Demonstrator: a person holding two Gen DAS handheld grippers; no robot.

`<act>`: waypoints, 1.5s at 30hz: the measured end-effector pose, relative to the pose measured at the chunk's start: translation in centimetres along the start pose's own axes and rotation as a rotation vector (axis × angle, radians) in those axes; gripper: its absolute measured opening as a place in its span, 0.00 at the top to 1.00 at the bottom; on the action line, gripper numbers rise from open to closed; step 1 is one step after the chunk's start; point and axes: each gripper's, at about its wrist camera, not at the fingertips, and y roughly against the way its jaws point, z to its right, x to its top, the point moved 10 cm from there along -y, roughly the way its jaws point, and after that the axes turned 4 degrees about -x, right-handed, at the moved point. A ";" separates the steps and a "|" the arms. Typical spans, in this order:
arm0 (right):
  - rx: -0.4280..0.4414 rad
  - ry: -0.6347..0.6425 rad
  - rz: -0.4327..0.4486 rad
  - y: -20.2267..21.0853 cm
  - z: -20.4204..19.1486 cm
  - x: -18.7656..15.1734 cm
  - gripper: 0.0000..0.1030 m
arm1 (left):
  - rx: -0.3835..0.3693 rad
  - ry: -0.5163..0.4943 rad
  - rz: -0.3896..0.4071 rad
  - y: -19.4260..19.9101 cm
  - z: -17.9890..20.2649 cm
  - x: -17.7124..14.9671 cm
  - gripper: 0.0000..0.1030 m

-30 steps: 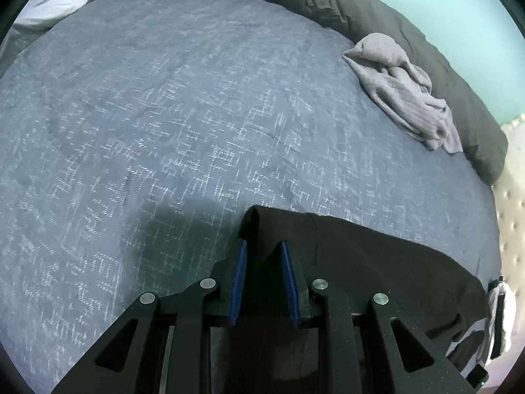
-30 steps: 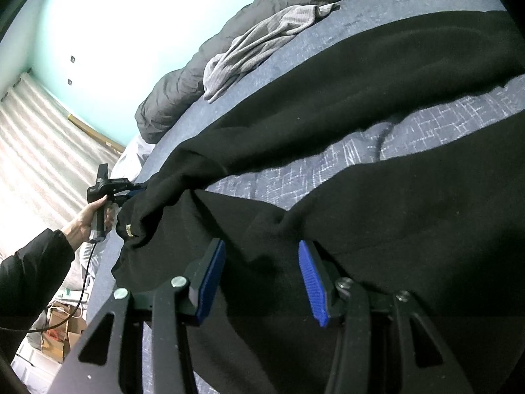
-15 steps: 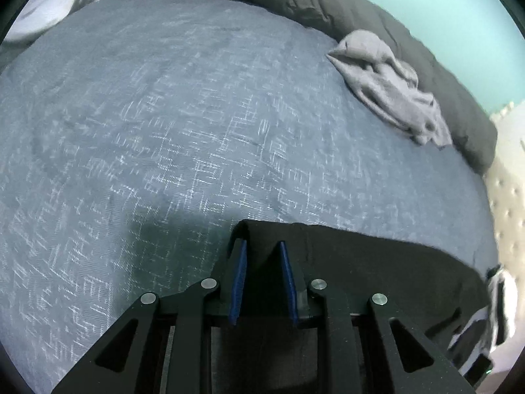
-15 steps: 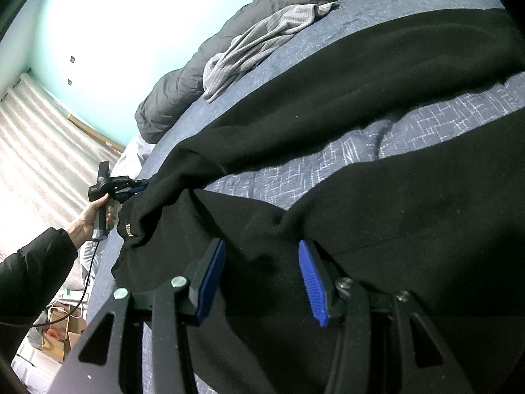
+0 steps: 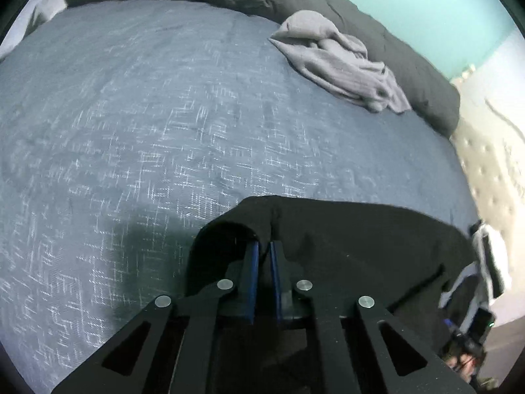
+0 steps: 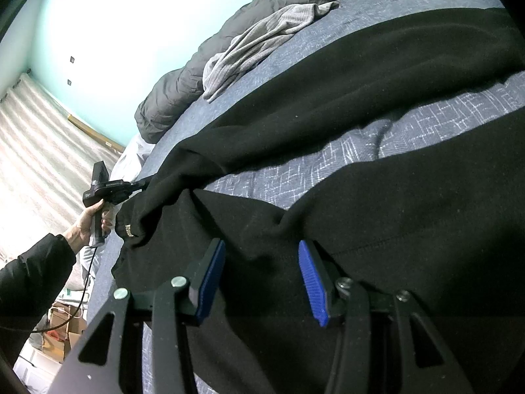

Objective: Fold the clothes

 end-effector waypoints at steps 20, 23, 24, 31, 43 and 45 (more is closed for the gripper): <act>-0.001 -0.001 0.000 0.0 0.0 -0.2 0.54 | 0.147 0.090 0.150 3.2 -1.5 5.6 0.97; -0.004 0.004 0.002 0.0 0.0 -0.2 0.54 | 0.106 0.186 0.160 3.0 -1.6 6.9 0.97; -0.005 0.005 0.002 0.0 0.0 -0.2 0.54 | 0.096 0.227 0.158 2.7 -1.7 7.2 0.97; -0.001 0.002 -0.002 0.0 0.1 -0.2 0.54 | 0.131 0.222 0.070 0.0 -1.9 5.6 0.95; -0.009 0.009 0.001 0.0 0.0 -0.3 0.54 | 0.084 0.153 0.021 -0.4 -3.0 -0.1 0.75; -0.012 0.011 0.002 0.0 0.0 -0.3 0.54 | 0.079 0.145 0.021 -0.5 -3.0 -0.3 0.76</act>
